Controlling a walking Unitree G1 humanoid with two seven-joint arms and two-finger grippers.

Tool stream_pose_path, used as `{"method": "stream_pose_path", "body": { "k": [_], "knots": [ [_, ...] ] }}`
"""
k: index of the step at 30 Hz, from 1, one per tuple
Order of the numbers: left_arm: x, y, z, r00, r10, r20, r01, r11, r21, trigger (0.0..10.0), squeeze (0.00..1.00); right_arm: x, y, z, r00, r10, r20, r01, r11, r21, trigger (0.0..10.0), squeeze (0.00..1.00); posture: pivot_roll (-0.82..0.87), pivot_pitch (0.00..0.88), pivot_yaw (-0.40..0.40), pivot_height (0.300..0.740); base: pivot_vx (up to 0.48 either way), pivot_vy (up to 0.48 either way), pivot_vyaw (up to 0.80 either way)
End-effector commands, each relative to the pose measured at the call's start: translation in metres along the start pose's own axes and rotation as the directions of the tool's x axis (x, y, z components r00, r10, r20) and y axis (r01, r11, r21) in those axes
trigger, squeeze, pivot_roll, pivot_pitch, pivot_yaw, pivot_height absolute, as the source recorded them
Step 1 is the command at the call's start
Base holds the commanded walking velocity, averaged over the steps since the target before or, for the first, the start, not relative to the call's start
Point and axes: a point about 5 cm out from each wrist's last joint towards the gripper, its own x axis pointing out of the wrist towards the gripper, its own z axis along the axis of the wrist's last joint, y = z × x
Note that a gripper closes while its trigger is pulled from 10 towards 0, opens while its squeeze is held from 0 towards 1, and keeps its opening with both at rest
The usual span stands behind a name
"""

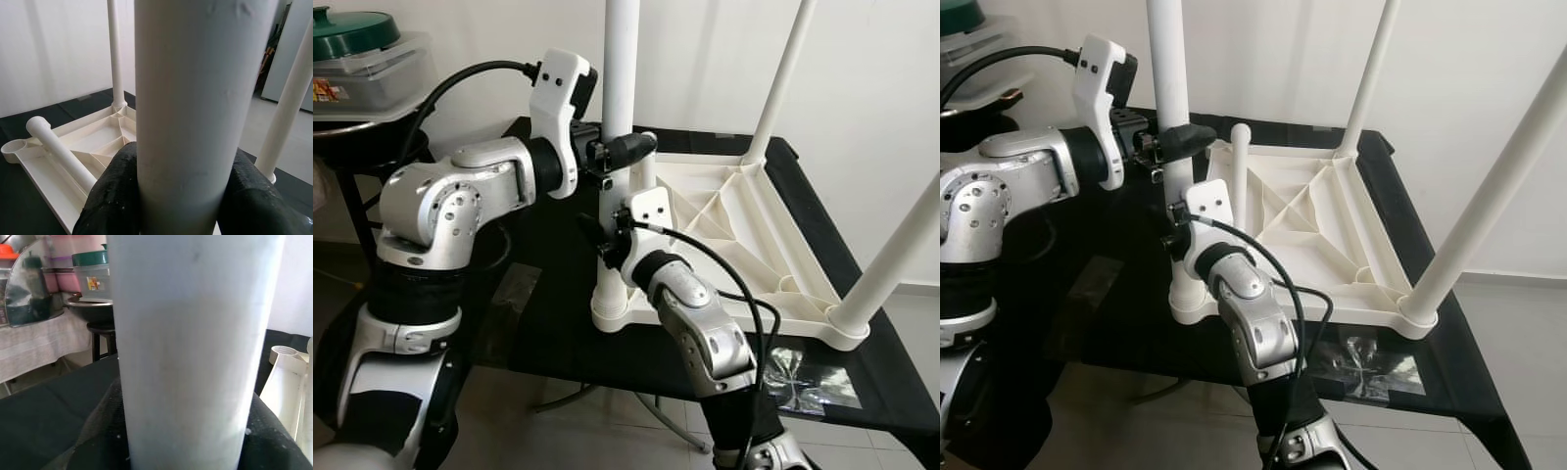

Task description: Building children table

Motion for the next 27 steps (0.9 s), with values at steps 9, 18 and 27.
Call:
{"method": "stream_pose_path", "body": {
  "k": [9,18,27],
  "knots": [
    [-0.02,-0.009,0.01,0.999,-0.007,0.032,0.006,1.0,0.023,0.0,0.0,0.013,-0.023,0.019,0.929,0.371,0.006,-0.37,0.928,-0.038,10.0,1.0,0.06,0.067,-0.05,0.74,0.0,0.0,0.0],
    [-0.028,-0.015,0.024,0.999,-0.031,0.036,0.03,0.999,0.042,0.0,0.0,0.004,-0.037,0.035,0.73,0.682,-0.053,-0.682,0.721,-0.122,10.0,0.0,0.07,0.073,-0.055,0.74,0.0,0.0,0.0],
    [-0.038,-0.01,0.023,0.999,-0.022,0.027,0.021,0.999,0.04,0.0,0.0,0.009,-0.033,0.039,0.533,0.845,-0.055,-0.846,0.529,-0.074,0.0,0.0,0.08,0.085,-0.054,0.74,0.0,0.0,0.0]
  ]
}}
